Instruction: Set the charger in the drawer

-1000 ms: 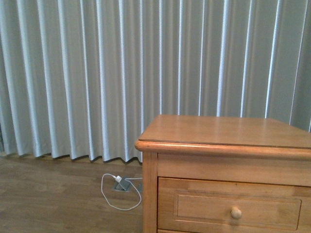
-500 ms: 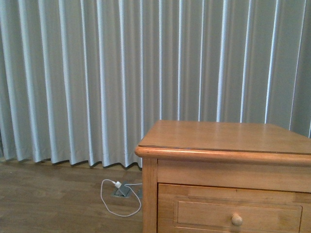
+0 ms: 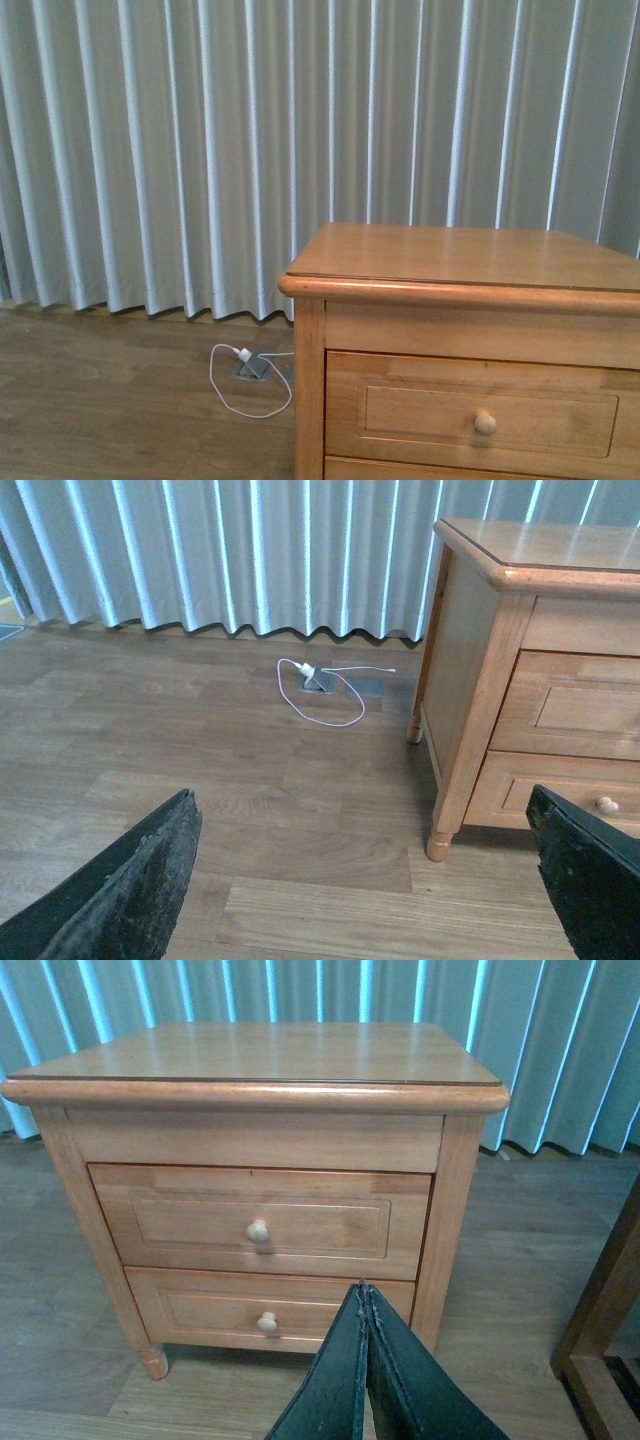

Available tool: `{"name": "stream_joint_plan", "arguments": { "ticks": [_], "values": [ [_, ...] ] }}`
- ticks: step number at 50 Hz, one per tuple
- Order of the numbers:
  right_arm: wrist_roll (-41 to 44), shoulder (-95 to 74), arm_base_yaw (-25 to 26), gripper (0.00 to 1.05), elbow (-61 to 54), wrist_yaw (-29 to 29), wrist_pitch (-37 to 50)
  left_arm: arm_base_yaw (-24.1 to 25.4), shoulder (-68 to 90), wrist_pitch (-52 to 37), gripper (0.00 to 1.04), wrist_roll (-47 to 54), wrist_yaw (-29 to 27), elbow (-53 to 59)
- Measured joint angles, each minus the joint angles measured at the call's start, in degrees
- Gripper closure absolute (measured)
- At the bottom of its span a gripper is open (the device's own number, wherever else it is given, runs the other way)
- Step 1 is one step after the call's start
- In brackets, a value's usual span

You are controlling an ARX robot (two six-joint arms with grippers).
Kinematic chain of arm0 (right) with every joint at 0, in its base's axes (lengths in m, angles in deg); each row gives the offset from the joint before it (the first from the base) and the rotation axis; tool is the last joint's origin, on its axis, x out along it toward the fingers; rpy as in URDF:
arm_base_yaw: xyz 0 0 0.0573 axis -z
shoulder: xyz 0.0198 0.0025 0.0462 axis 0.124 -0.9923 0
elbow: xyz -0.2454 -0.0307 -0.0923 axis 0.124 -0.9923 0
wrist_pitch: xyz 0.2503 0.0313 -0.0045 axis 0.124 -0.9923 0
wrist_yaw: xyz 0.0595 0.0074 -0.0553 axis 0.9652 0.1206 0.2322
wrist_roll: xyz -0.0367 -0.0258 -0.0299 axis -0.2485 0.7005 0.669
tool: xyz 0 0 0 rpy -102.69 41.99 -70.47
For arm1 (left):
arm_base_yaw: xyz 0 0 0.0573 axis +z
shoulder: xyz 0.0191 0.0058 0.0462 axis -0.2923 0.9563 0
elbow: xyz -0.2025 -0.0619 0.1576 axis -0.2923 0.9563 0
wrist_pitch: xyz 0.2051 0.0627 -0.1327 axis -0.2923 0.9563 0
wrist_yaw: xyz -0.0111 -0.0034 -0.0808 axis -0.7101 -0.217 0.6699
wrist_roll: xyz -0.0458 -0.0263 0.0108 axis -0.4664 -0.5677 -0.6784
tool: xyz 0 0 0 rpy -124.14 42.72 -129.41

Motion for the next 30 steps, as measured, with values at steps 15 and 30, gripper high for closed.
{"name": "stream_joint_plan", "arguments": {
  "ticks": [15, 30],
  "values": [
    [0.0, 5.9, -0.1, 1.03, -2.3, 0.0, -2.9, 0.0, 0.0, 0.0, 0.06, 0.0, 0.0, 0.0],
    [0.0, 11.5, -0.1, 1.03, -2.4, 0.0, -8.4, 0.0, 0.0, 0.0, 0.06, 0.0, 0.0, 0.0]
  ]
}}
